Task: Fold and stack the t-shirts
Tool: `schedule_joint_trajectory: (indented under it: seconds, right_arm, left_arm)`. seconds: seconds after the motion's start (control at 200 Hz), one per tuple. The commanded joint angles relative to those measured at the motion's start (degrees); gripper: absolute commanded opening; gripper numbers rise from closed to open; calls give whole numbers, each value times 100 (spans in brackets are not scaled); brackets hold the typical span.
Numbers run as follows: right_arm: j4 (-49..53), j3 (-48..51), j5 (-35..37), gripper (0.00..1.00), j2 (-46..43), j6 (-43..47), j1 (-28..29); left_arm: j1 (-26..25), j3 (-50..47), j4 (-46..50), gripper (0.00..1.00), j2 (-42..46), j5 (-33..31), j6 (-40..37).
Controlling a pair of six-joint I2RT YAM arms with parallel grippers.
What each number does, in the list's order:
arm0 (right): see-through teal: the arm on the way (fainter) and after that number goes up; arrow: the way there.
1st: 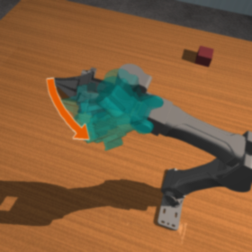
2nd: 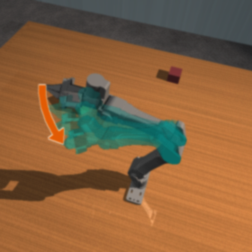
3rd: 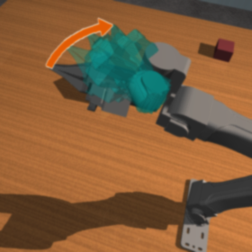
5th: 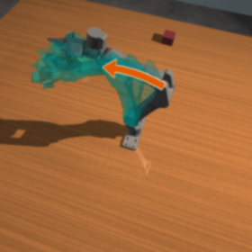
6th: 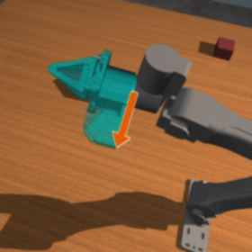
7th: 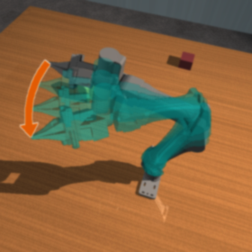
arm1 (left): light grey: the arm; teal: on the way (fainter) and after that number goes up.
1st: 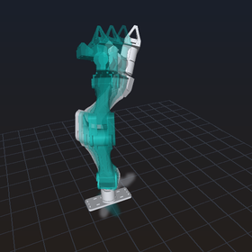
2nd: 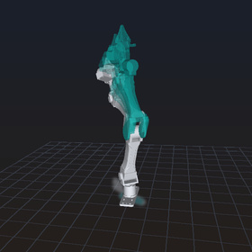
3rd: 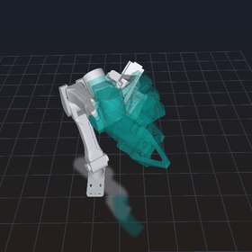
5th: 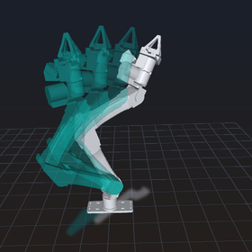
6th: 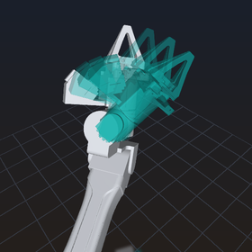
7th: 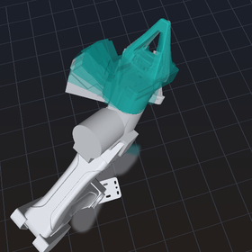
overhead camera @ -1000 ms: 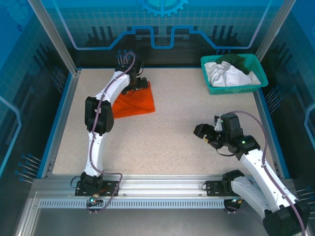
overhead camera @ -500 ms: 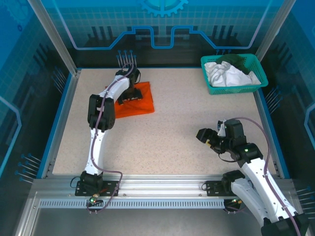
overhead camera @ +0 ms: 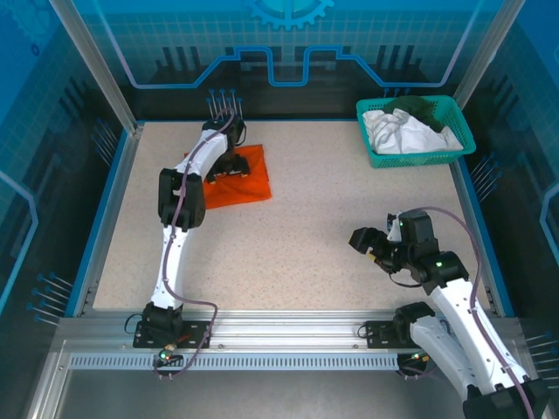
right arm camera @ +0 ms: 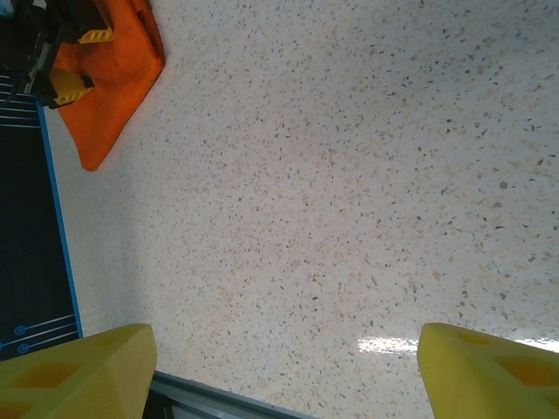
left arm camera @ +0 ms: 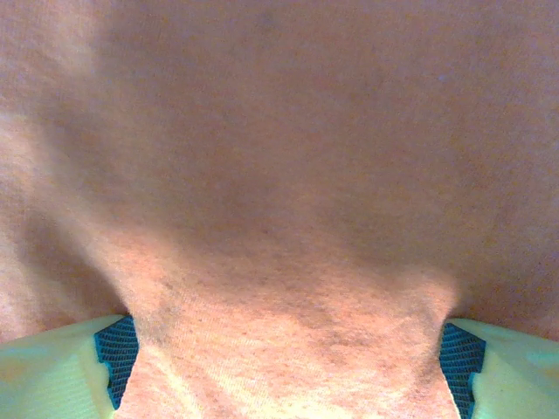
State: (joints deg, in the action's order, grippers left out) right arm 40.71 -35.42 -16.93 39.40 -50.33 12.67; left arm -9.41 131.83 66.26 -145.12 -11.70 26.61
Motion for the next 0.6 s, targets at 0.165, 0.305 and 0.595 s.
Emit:
schedule_joint_trajectory:
  seconds: [0.165, 0.305, 0.595]
  right_arm:
    - [-10, -244, -162, 80, 293, 76, -97]
    - [41, -344, -190, 80, 406, 60, -105]
    - [333, -718, -196, 80, 651, -12, -106]
  left_arm:
    - [691, -348, 159, 92, 41, 26, -669]
    - [1043, -185, 97, 93, -94, -52, -1066]
    - [1415, 890, 284, 96, -657, -12, -1268]
